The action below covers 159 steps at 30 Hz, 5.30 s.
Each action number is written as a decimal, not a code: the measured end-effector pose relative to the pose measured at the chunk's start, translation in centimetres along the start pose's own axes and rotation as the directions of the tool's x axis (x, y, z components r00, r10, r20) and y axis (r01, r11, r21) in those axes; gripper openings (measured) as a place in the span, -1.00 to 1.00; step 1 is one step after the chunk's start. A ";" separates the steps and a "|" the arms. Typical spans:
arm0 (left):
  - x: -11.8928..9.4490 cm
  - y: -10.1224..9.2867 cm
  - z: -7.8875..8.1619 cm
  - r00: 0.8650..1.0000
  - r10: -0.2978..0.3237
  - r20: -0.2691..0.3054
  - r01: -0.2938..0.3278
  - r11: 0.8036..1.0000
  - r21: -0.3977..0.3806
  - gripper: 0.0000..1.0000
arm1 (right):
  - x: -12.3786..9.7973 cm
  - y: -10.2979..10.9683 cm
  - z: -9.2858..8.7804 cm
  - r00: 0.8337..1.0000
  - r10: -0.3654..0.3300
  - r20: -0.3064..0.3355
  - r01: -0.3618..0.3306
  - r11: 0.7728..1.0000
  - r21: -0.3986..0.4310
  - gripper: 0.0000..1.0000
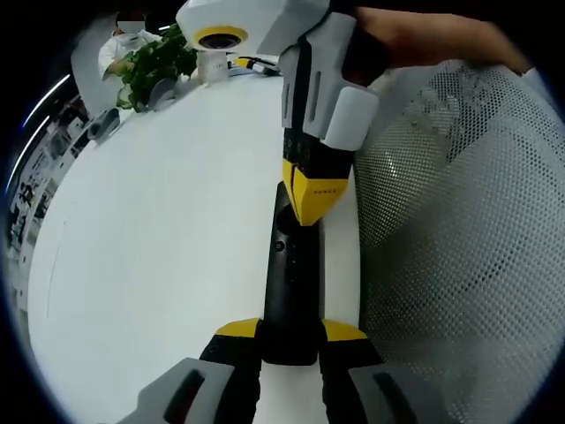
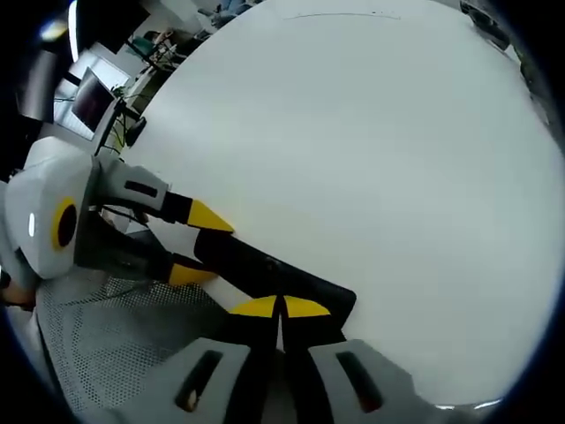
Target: Press the specified remote control buttons in sequence, fully releasing each button before pressing the next.
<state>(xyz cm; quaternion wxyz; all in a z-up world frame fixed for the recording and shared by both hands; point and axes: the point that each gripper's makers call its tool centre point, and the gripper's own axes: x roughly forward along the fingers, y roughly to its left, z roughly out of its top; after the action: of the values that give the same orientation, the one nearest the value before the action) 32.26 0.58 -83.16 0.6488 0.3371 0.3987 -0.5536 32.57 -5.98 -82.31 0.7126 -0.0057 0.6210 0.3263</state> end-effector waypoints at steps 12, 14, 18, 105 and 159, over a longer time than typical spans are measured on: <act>0.0 0.0 0.0 1.000 0.001 0.000 -0.001 1.000 0.001 -0.51 | 0.0 0.0 -0.5 1.000 -0.012 -0.019 0.011 1.000 -0.024 -1.00; 0.0 0.0 0.0 1.000 0.001 0.001 -0.001 1.000 0.001 -0.51 | 0.0 0.0 -0.5 1.000 -0.015 -0.019 0.014 0.999 -0.031 -1.00; 0.0 0.0 0.0 1.000 0.001 0.001 -0.001 1.000 0.001 -0.51 | 0.1 -0.1 -0.5 1.000 -0.027 -0.009 0.027 0.998 -0.055 -1.00; 0.2 0.1 0.3 0.998 -0.027 0.053 0.025 0.999 0.032 -0.53 | 0.9 0.8 2.8 0.989 -0.004 -0.145 0.008 1.000 0.027 -1.00; 0.2 0.1 0.5 0.998 -0.020 0.053 0.019 0.999 0.028 -0.52 | 0.7 0.9 2.0 0.980 -0.054 -0.191 0.051 0.998 -0.021 -1.00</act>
<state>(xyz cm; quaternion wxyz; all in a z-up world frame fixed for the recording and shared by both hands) 32.46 0.10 -83.13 0.6489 0.3273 0.3769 -0.5742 33.87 -4.08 -82.14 0.6579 -0.0593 0.6836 0.3103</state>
